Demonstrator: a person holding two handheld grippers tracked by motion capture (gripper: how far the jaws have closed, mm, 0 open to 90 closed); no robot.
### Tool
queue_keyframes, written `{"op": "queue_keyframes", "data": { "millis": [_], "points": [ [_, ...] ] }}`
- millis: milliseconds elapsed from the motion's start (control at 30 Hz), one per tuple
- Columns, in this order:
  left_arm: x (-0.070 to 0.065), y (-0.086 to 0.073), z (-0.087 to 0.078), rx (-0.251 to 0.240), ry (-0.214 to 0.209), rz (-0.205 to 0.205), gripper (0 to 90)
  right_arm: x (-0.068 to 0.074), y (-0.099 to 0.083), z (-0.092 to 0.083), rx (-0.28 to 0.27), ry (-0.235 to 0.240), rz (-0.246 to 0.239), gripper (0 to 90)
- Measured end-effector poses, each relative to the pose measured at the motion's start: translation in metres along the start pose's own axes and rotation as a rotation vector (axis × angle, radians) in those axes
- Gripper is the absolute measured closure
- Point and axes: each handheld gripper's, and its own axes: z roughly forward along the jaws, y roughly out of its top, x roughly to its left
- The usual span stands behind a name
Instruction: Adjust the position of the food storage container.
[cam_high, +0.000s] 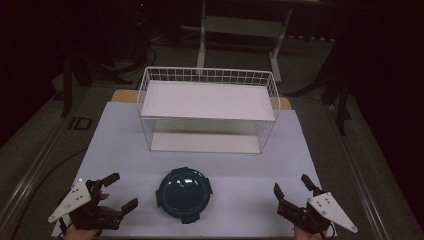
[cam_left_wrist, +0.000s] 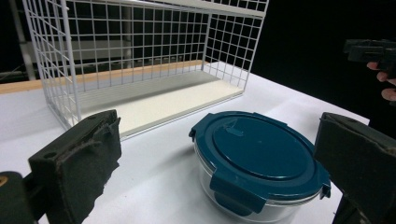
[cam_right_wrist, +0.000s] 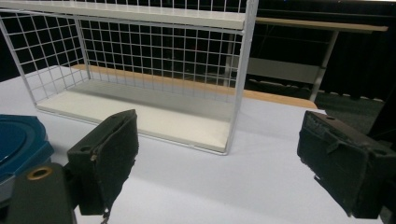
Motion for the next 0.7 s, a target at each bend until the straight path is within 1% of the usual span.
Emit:
{"op": "queue_keyframes", "data": {
  "millis": [567,633,667,700],
  "points": [
    [-0.0012,-0.0004,0.0014,0.007,-0.021,-0.001,1.3,0.0029,-0.0014,0.0025,0.025,0.025,-0.015,12.4],
    [-0.0019,0.0007,0.0016,0.004,-0.033,-0.001,1.3,0.0034,-0.0016,0.003,0.03,0.03,-0.015,12.4],
    [-0.0029,0.0022,0.0014,0.009,-0.038,0.004,1.3,0.0035,-0.0017,0.0032,0.03,0.033,-0.014,12.4],
    [-0.0046,0.0038,0.0011,0.001,-0.045,0.015,1.3,0.0035,-0.0016,0.0035,0.031,0.039,-0.012,12.4]
  ]
}}
